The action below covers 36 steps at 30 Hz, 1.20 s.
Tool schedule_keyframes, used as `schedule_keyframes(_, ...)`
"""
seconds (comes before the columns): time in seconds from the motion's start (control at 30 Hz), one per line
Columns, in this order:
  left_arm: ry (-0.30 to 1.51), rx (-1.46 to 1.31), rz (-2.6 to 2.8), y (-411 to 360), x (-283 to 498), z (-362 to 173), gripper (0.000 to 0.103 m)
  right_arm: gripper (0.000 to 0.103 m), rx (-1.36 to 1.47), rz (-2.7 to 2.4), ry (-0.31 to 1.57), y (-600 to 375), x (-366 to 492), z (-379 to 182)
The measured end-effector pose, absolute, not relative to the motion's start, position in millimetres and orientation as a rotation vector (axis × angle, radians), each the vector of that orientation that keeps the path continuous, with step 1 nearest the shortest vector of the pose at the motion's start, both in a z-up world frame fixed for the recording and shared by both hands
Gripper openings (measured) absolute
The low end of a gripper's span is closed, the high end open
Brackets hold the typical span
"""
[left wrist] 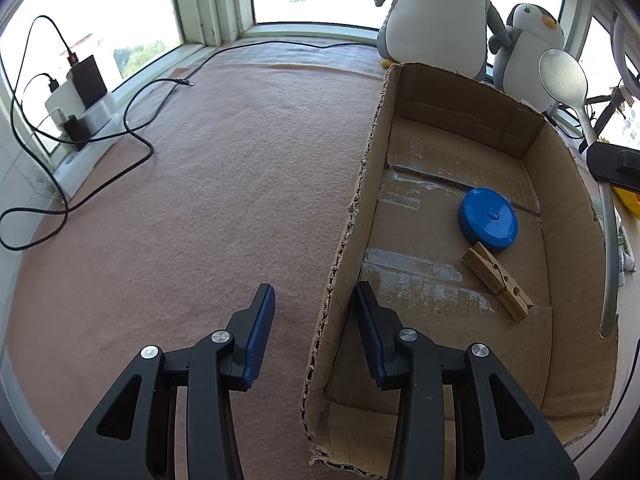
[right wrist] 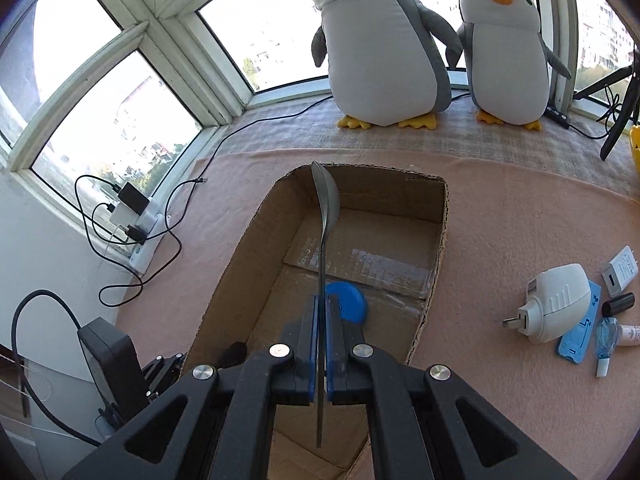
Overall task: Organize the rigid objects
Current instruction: 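Carry the grey spoon with the right gripper over the cardboard box, then open the right gripper to drop the spoon into the box, then move the right gripper to the patterned lighter and grasp it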
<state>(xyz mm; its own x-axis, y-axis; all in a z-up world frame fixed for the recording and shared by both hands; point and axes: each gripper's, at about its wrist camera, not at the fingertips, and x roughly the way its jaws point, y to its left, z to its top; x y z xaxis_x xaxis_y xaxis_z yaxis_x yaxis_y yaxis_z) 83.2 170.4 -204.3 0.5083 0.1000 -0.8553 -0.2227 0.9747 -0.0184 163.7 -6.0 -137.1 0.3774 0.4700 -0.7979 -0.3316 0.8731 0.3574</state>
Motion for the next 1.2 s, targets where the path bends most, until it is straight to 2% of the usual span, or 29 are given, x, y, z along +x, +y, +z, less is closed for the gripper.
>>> schedule_keyframes(0.23,1.02,-0.13,0.196,171,83,-204,0.039,0.003,0.097,0.522,1.072,2,158,-141)
schedule_keyframes(0.27,1.021,-0.13,0.197,171,83,-204,0.039,0.007,0.093,0.525,1.075,3,158,-140)
schedule_keyframes(0.33,1.021,-0.128,0.197,171,83,-204,0.039,0.02,0.08,0.53,1.072,4,157,-139)
schedule_keyframes(0.4,1.021,-0.126,0.198,171,83,-205,0.039,0.04,0.058,0.52,1.047,4,154,-136)
schedule_keyframes(0.53,1.021,-0.12,0.201,171,83,-205,0.039,0.053,0.046,0.512,1.024,1,152,-131)
schedule_keyframes(0.83,1.024,-0.111,0.205,168,84,-204,0.039,0.055,0.066,0.48,1.006,-30,150,-125)
schedule_keyframes(1.2,1.029,-0.097,0.212,165,86,-204,0.039,0.055,0.109,0.279,0.965,-141,146,-120)
